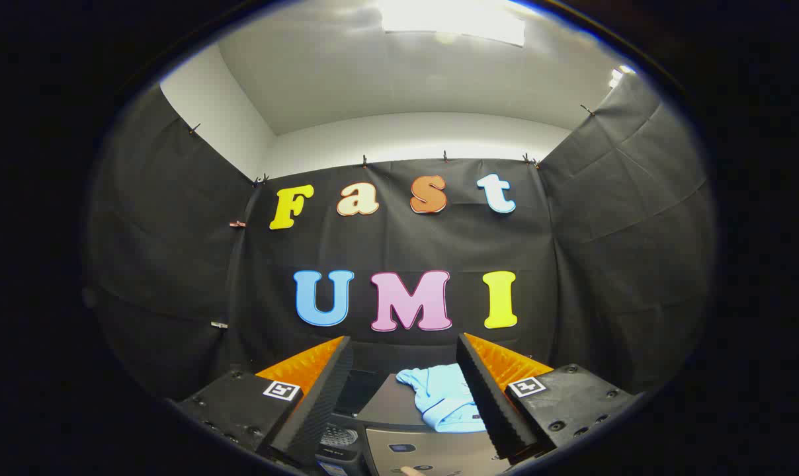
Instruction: Put the clothes into the washing machine and then close the washing machine lid.
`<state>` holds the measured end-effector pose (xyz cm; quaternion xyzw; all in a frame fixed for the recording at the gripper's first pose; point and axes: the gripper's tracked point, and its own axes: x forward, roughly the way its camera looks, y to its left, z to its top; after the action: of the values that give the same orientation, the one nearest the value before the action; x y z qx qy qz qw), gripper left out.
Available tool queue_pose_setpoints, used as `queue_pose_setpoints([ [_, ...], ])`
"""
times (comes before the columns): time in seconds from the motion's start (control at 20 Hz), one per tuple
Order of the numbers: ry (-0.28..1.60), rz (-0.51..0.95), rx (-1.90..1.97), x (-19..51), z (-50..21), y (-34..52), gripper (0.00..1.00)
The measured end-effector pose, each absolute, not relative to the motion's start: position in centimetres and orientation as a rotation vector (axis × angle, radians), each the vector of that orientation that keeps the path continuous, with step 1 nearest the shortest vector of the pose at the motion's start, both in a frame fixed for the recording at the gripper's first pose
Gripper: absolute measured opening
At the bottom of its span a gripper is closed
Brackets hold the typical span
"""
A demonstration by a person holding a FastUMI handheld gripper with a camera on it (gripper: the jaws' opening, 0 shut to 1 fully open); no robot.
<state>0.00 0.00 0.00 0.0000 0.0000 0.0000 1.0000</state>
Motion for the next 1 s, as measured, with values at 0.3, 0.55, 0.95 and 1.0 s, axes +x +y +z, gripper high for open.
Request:
queue_pose_setpoints([
  [0.3, -0.004, -0.009, 0.003, -0.1, 0.3, -0.5, 0.98],
  [0.55, -0.002, -0.011, 0.013, -0.2, 0.5, -0.7, 0.98],
  [0.95, 0.003, -0.024, 0.011, 0.0, 0.4, -1.3, 0.98],
  [1.0, 0.004, -0.028, 0.008, 0.0, 0.4, -1.5, 0.98],
])
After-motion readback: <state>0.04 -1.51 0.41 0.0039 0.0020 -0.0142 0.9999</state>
